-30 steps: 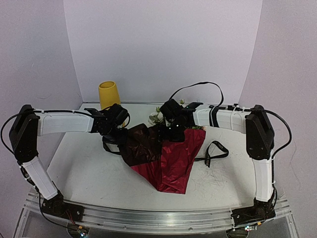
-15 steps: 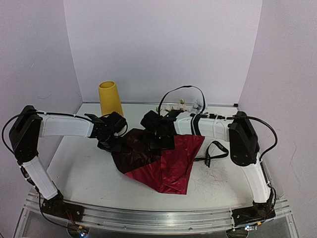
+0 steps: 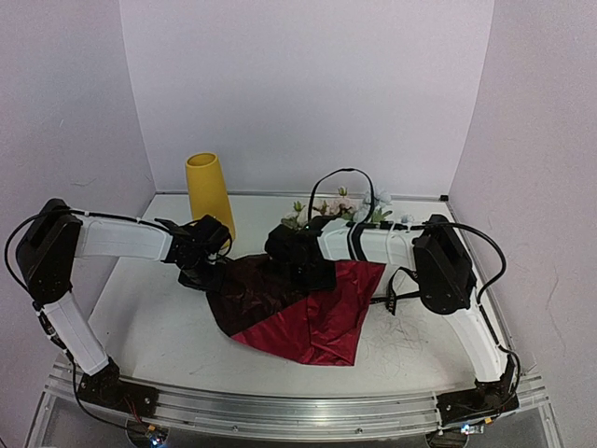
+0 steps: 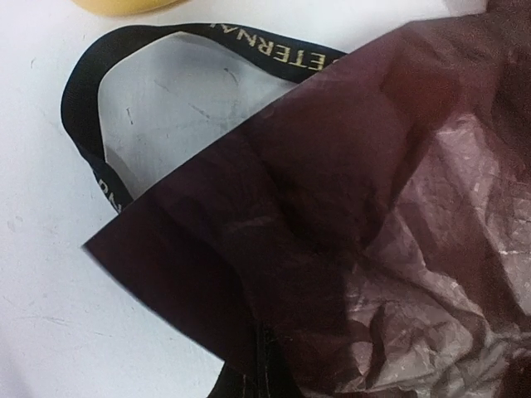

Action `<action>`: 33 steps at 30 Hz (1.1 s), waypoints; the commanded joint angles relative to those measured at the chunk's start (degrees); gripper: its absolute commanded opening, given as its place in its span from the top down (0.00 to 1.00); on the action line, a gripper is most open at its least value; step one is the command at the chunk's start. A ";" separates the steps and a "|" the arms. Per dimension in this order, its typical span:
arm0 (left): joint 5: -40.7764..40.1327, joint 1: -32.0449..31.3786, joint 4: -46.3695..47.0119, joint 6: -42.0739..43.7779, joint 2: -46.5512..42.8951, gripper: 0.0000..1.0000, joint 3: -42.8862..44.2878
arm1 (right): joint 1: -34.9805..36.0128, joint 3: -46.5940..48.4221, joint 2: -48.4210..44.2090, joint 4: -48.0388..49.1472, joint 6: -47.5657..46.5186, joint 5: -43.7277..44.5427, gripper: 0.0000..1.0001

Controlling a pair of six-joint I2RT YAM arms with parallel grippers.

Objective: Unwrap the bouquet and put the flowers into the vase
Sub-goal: Unfold the wrapping paper at the center of the board.

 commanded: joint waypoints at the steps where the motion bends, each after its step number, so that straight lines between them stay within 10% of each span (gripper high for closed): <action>1: 1.17 1.43 2.14 0.73 -0.48 1.00 -0.25 | 0.22 0.74 -5.24 -9.70 1.24 7.46 0.67; 5: 1.48 1.60 2.34 1.98 0.52 1.00 0.15 | 0.04 -1.35 -9.76 -10.38 0.67 8.25 0.90; 17: 2.31 1.67 2.23 5.61 2.32 1.00 2.22 | -4.29 -10.80 -22.40 -14.26 0.48 6.00 0.90; 33: 5.17 2.00 2.96 14.19 6.34 1.00 6.00 | -18.15 -36.72 -38.79 -15.59 6.30 -3.57 0.60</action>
